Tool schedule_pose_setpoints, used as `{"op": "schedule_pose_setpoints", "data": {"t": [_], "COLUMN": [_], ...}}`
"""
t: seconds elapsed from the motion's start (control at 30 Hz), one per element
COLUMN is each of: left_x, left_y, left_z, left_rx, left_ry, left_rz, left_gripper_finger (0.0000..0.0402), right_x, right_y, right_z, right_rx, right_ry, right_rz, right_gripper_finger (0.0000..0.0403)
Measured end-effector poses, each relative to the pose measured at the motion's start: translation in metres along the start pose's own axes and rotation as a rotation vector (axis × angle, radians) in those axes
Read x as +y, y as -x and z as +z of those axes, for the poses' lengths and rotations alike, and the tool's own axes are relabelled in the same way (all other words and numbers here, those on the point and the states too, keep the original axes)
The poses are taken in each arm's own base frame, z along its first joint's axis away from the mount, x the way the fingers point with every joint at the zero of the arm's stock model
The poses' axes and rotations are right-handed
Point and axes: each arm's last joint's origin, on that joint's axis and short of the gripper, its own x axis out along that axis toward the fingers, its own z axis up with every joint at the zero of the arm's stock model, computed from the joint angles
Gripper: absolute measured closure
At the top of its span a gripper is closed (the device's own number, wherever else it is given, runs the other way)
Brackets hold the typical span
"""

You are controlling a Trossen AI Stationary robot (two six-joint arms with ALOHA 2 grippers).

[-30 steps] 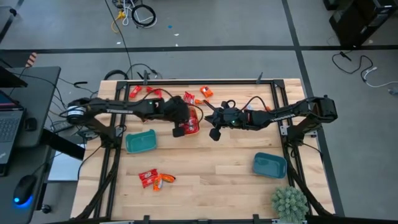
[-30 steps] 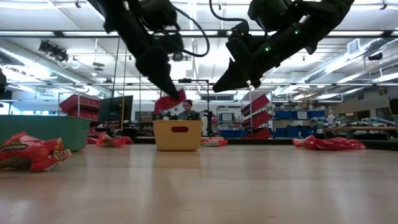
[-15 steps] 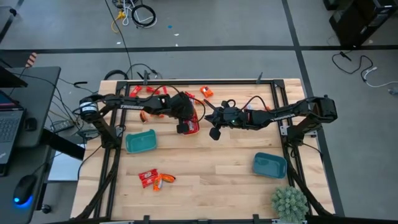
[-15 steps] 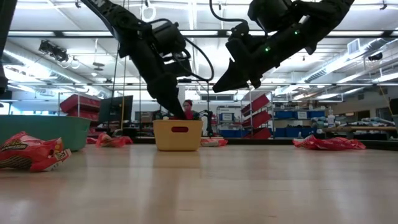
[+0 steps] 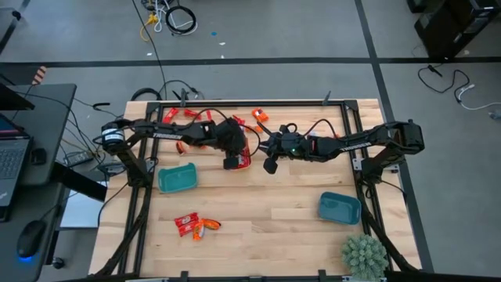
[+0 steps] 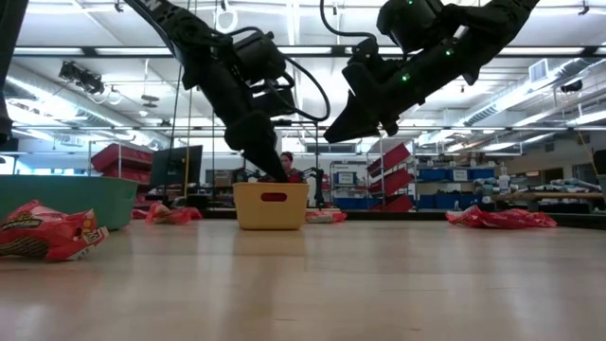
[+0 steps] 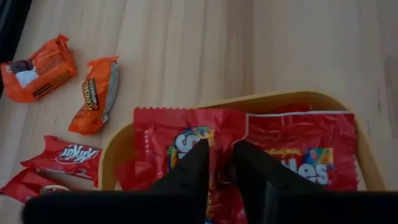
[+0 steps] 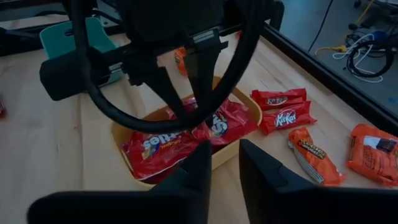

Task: Sort candy
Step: Put the orange candy into the green bin

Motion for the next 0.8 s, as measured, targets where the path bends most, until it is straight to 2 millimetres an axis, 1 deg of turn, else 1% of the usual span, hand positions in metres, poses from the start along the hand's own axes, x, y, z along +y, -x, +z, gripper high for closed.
{"op": "schedule_pose_setpoints", "data": {"t": [0.17,0.27,0.43,0.53,0.6,0.67,0.73,0.8], "left_x": [-0.001,-0.001,0.002,0.002,0.002,0.002,0.002,0.001], "left_y": [0.000,0.003,0.016,0.027,0.033,0.041,0.050,0.057], "left_z": [-0.001,0.000,0.010,0.017,0.018,0.016,0.012,0.007], "left_rx": [0.007,0.009,0.053,0.037,0.045,0.063,0.100,0.128], "left_ry": [0.042,0.042,0.043,0.041,0.042,0.057,0.071,0.098], "left_rz": [-0.003,-0.003,-0.007,-0.002,0.008,0.029,0.050,0.051], "left_gripper_finger": [0.0280,0.0264,0.0260,0.0260,0.0265,0.0280,0.0308,0.0348], "right_x": [0.000,0.000,-0.001,-0.001,-0.001,-0.001,-0.001,-0.001], "right_y": [0.000,0.000,0.000,0.000,0.000,0.000,0.000,0.000], "right_z": [0.000,0.000,0.000,0.000,0.001,0.001,0.001,0.001], "right_rx": [0.000,0.000,-0.009,-0.011,-0.015,-0.014,-0.013,-0.014], "right_ry": [-0.003,-0.007,-0.019,-0.017,0.003,0.022,0.032,0.044], "right_rz": [0.000,-0.003,-0.047,-0.048,-0.047,-0.047,-0.047,-0.047], "right_gripper_finger": [0.0294,0.0272,0.0236,0.0216,0.0205,0.0201,0.0205,0.0223]}}
